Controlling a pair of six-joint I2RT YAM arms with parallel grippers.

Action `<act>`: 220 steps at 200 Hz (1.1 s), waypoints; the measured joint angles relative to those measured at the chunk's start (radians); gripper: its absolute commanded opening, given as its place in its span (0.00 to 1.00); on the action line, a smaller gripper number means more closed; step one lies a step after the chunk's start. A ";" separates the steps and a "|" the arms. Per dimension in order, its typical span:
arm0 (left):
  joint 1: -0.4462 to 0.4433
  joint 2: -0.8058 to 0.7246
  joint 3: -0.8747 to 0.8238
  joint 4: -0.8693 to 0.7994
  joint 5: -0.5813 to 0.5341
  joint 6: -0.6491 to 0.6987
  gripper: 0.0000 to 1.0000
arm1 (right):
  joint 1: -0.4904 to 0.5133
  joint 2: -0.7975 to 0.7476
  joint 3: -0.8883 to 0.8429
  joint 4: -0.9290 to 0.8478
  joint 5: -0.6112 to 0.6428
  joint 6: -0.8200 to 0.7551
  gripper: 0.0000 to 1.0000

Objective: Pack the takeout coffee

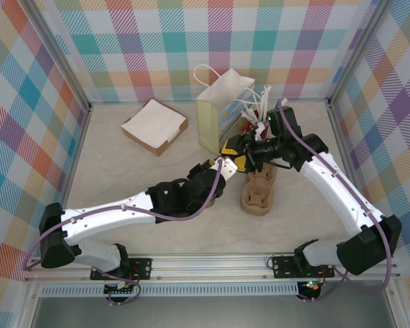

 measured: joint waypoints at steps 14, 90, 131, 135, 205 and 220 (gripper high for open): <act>-0.002 0.006 -0.003 0.006 -0.012 0.021 0.06 | 0.000 0.011 0.002 -0.003 -0.008 0.005 0.51; -0.002 0.011 -0.008 0.058 -0.022 0.054 0.06 | 0.000 0.037 0.002 -0.013 -0.018 0.025 0.25; -0.003 0.022 -0.013 0.066 -0.027 0.046 0.15 | 0.000 0.037 0.002 -0.005 -0.016 0.047 0.13; -0.003 0.022 -0.013 0.068 -0.027 0.045 0.19 | 0.000 0.037 0.001 -0.003 -0.016 0.048 0.13; 0.021 -0.066 -0.063 0.053 0.071 -0.113 0.81 | 0.002 0.026 -0.063 0.093 0.018 -0.002 0.09; 0.050 -0.139 -0.094 0.037 0.121 -0.175 0.88 | 0.002 0.020 -0.084 0.121 0.037 -0.037 0.09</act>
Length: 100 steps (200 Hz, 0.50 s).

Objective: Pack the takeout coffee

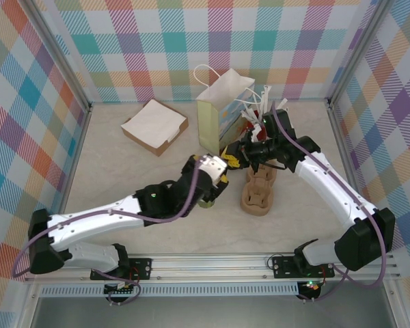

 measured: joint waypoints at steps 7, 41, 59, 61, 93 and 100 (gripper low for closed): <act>0.020 -0.041 -0.014 -0.010 0.025 -0.034 0.91 | 0.000 -0.005 -0.012 0.010 0.009 -0.017 0.09; 0.122 -0.211 -0.074 -0.013 0.137 -0.204 0.99 | -0.001 -0.032 -0.087 0.096 0.037 -0.106 0.08; 0.196 -0.269 -0.089 -0.017 0.203 -0.334 1.00 | -0.001 -0.044 -0.126 0.155 0.039 -0.151 0.08; 0.201 -0.273 -0.090 -0.018 0.208 -0.344 1.00 | 0.000 -0.045 -0.128 0.159 0.039 -0.154 0.08; 0.321 -0.317 -0.111 -0.029 0.321 -0.644 1.00 | 0.000 -0.064 -0.177 0.253 0.041 -0.239 0.09; 0.340 -0.319 -0.116 -0.036 0.346 -0.718 1.00 | 0.000 -0.069 -0.190 0.278 0.039 -0.256 0.09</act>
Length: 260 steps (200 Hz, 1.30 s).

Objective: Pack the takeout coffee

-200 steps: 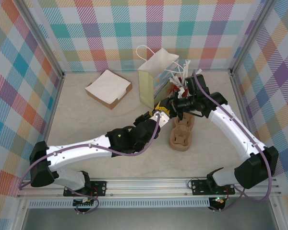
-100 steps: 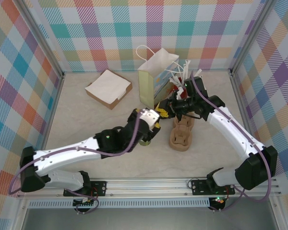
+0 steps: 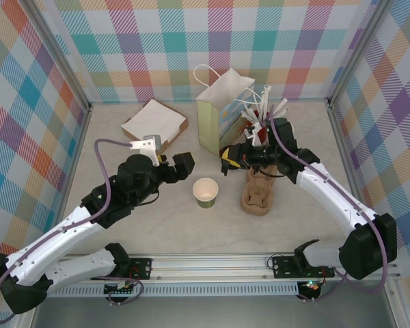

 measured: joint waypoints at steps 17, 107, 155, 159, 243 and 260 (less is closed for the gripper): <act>0.034 0.002 -0.011 -0.008 0.054 -0.169 1.00 | 0.000 -0.010 -0.038 0.071 -0.013 -0.026 0.09; 0.063 0.075 -0.042 0.056 0.258 -0.784 0.98 | 0.056 -0.015 -0.111 0.329 -0.121 -0.132 0.09; 0.063 0.089 -0.066 0.114 0.290 -0.850 0.96 | 0.079 -0.001 -0.111 0.358 -0.141 -0.158 0.10; 0.063 0.093 -0.066 0.115 0.291 -0.853 0.96 | 0.080 -0.001 -0.112 0.359 -0.141 -0.160 0.10; 0.063 0.192 -0.072 0.217 0.360 -0.872 0.98 | 0.117 0.006 -0.113 0.375 -0.141 -0.160 0.09; 0.063 0.204 -0.072 0.220 0.365 -0.874 0.95 | 0.124 0.010 -0.113 0.377 -0.141 -0.160 0.10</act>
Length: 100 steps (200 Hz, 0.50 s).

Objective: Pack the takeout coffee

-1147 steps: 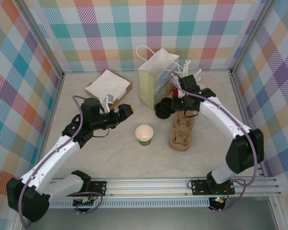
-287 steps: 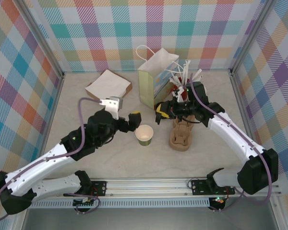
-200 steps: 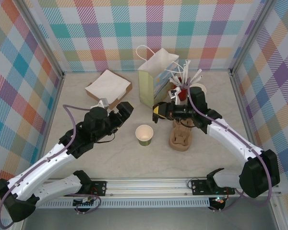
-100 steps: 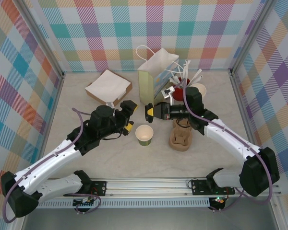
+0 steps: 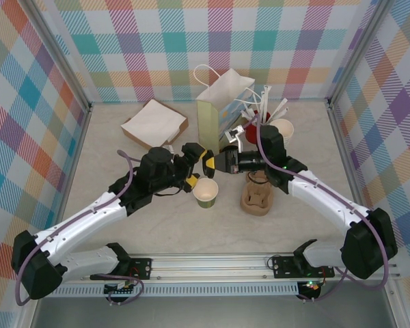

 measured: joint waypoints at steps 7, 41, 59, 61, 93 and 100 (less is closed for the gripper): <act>0.000 0.003 0.000 0.003 0.003 -0.002 0.94 | 0.003 0.002 0.000 0.002 0.000 0.000 0.10; 0.000 0.016 0.000 0.029 0.013 -0.020 0.87 | 0.014 0.003 0.000 0.014 0.000 0.000 0.10; 0.001 0.017 -0.002 0.038 0.012 -0.027 0.83 | 0.016 0.003 0.000 0.025 0.001 0.001 0.10; 0.001 0.017 -0.002 0.038 0.011 -0.027 0.83 | 0.016 0.003 0.000 0.027 0.001 0.002 0.10; 0.005 0.018 -0.007 0.044 0.011 -0.044 0.81 | 0.020 0.003 -0.001 0.051 0.005 0.011 0.10; 0.005 0.018 -0.007 0.045 0.010 -0.047 0.82 | 0.020 0.004 -0.002 0.056 0.005 0.015 0.10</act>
